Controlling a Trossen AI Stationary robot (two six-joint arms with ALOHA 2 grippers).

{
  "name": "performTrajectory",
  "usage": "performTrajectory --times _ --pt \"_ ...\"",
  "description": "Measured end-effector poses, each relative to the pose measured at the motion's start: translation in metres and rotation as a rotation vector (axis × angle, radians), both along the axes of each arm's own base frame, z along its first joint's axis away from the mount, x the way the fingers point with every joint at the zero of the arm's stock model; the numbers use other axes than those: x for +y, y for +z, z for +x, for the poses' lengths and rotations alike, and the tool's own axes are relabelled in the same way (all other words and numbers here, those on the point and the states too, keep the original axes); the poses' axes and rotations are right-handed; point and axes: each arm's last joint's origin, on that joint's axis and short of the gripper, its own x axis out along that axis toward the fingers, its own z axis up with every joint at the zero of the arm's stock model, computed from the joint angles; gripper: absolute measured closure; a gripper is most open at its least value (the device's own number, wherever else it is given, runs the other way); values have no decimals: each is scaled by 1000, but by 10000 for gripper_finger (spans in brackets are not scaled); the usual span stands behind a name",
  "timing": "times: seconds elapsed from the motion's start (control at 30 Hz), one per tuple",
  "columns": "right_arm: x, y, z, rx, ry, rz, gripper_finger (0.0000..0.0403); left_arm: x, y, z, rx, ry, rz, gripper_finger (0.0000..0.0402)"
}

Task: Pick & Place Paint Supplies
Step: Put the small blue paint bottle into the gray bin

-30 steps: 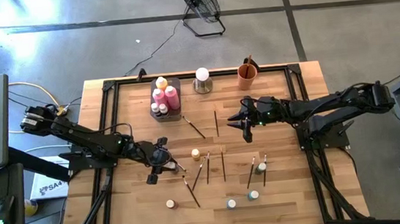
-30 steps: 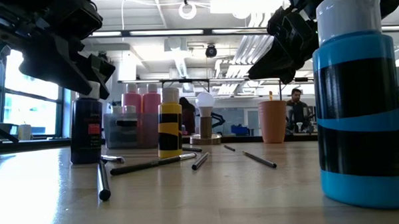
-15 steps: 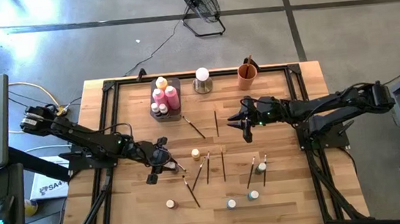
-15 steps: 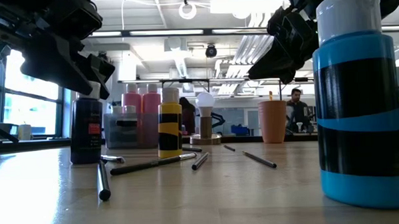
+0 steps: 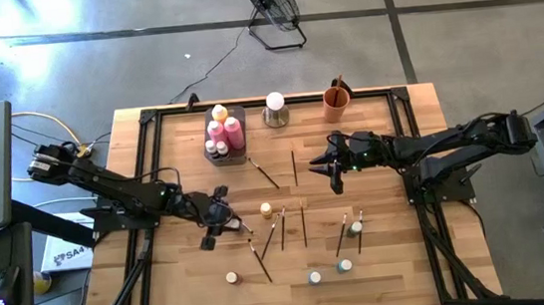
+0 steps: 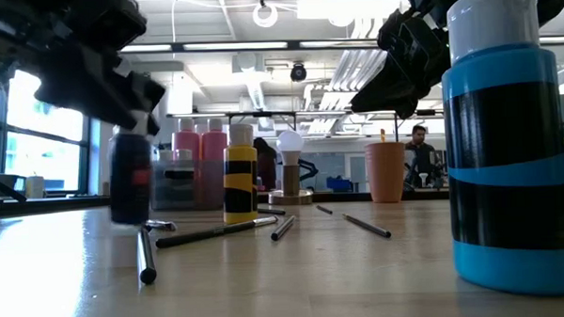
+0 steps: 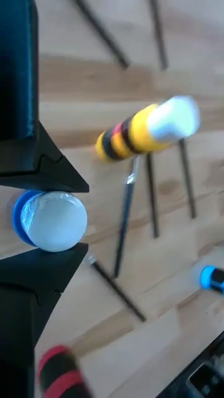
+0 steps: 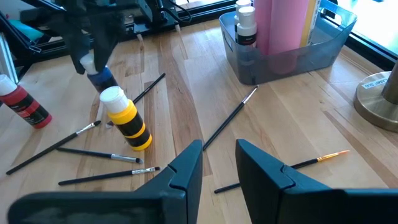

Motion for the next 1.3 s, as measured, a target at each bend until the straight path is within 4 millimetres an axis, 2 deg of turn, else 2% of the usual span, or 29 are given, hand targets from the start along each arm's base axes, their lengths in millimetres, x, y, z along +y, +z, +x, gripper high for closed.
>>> performTrajectory --times 0.2,0.43,0.67,0.87,1.1,1.3 --pt "0 0 0 0 -1 0 312 1 30 11 9 74 133 277" --pt "0 0 0 0 -1 0 312 3 82 19 8 162 327 277" --pt "0 0 0 0 0 0 312 15 122 20 -90 481 508 277" --pt "0 0 0 0 -1 0 312 47 123 18 -90 603 439 277" --pt "0 0 0 -1 -1 0 312 90 104 25 -42 709 344 277" --pt "0 0 0 0 2 -7 312 111 91 28 -81 759 292 277"
